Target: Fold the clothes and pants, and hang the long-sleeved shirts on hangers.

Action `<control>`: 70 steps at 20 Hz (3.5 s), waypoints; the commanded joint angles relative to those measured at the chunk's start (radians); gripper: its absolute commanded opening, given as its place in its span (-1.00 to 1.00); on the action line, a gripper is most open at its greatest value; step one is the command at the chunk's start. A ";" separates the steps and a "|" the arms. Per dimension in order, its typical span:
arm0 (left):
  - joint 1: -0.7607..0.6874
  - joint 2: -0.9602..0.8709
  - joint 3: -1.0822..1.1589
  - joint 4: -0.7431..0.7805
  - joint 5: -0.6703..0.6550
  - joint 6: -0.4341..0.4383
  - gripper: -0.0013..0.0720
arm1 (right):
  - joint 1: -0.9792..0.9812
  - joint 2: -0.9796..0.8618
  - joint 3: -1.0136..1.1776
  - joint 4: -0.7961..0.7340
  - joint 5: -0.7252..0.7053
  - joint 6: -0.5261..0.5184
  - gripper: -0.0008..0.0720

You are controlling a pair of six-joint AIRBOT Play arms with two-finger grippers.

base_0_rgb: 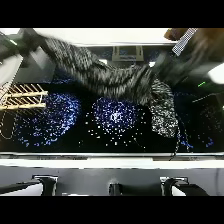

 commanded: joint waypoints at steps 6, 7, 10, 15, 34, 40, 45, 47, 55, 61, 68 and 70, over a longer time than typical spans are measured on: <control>0.010 0.410 0.190 0.041 0.129 0.081 -0.92 | -0.093 0.176 0.615 -0.358 0.128 -0.035 -0.91; 0.010 0.460 0.190 0.072 0.127 0.077 -0.92 | -0.093 0.220 0.615 -0.389 0.130 -0.039 -0.91; 0.010 0.571 0.190 0.141 0.127 0.066 -0.92 | -0.093 0.340 0.615 -0.492 0.098 -0.038 -0.91; 0.010 0.606 0.179 0.261 0.063 -0.032 -0.92 | -0.093 0.375 0.615 -0.508 0.070 0.040 -0.91; -0.092 -0.390 -0.023 0.261 0.213 -0.008 -0.92 | 0.048 -0.690 0.486 -0.285 -0.072 0.127 -0.90; -0.117 -0.459 -0.023 0.261 -0.038 -0.169 0.41 | 0.035 -0.745 0.486 -0.296 0.179 0.127 0.07; -0.036 -0.319 -0.024 0.279 -0.234 -0.213 0.75 | -0.126 -0.555 0.486 -0.364 0.513 0.013 0.88; -0.008 -0.247 -0.039 0.350 -0.359 -0.213 0.83 | -0.219 -0.455 0.425 -0.376 0.595 0.000 0.91; 0.016 0.221 -0.778 0.384 -0.294 -0.211 0.89 | -0.337 0.027 -0.525 -0.315 0.421 -0.031 0.96; 0.016 0.250 -1.005 0.309 -0.255 -0.106 0.89 | -0.337 -0.001 -0.827 -0.097 0.179 -0.142 0.95; 0.016 0.158 -1.013 0.304 -0.219 -0.076 0.89 | -0.333 -0.212 -0.833 0.102 0.105 -0.223 0.54; 0.016 0.126 -1.013 0.293 -0.219 -0.070 0.89 | -0.333 -0.217 -0.833 0.095 0.107 -0.240 -0.74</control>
